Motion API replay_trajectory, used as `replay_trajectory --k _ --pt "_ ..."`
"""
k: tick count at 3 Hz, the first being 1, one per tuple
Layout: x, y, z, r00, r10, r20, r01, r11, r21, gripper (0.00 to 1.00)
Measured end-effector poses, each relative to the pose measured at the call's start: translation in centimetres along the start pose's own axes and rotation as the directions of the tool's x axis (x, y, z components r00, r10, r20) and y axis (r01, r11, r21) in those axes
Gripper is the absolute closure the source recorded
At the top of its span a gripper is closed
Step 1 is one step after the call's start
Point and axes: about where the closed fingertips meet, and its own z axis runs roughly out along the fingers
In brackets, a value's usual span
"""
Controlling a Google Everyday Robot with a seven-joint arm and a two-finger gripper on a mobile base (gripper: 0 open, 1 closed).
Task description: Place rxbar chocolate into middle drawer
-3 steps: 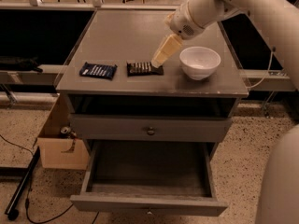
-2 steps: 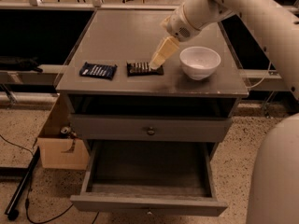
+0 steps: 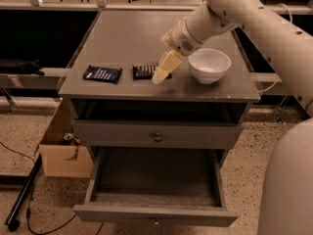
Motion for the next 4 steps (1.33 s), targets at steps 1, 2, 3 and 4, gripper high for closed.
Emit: replay_trajectory --k 1,2,3,4 --pt "0.1 -0.1 0.6 1.0 0.005 -0.002 -0.005 0.9999 -0.009 0.0" --pt "0.4 -0.2 1.3 1.0 0.015 -0.006 -0.015 0.9997 -0.02 0.0" --pt "0.6 -0.4 1.9 1.0 0.02 -0.018 -0.021 0.9993 -0.032 0.0" --pt "0.1 -1.0 2.7 0.999 0.014 -0.037 -0.016 0.9988 -0.046 0.0"
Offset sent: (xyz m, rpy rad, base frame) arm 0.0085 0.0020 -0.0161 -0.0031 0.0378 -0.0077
